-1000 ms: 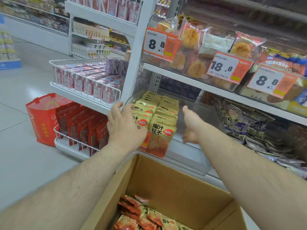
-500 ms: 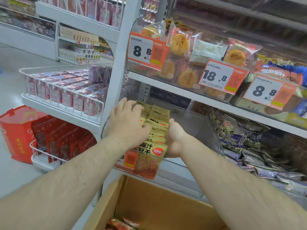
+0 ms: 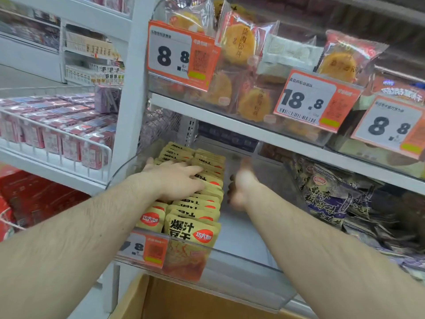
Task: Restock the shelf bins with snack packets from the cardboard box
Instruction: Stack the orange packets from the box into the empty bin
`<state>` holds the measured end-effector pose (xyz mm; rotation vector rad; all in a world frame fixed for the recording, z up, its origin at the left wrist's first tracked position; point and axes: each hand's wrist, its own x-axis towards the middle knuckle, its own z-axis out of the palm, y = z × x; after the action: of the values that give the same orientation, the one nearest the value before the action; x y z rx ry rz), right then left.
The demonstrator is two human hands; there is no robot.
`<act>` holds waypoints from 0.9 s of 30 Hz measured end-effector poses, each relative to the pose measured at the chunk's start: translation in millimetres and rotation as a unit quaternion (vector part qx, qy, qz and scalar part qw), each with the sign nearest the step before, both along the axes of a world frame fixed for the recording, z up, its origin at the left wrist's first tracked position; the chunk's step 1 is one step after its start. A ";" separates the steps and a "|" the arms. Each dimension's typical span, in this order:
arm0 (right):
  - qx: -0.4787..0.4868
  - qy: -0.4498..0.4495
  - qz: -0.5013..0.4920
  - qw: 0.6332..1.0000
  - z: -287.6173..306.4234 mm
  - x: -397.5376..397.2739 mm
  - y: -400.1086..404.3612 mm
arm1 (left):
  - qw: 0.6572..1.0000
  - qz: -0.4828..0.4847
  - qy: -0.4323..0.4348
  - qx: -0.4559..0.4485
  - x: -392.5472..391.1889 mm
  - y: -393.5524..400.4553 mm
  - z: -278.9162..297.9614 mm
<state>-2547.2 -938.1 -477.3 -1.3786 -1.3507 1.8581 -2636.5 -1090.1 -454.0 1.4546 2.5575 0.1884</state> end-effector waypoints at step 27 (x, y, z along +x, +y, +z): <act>-0.091 -0.040 0.153 0.983 15.6 28.1 -77.4 | 0.999 0.026 -0.032 0.027 -3.6 -1.3 -4.1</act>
<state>-2519.1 -1015.5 -461.7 -1.4108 -1.5350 2.1949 -2640.2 -1091.5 -458.1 1.3776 2.5600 0.3101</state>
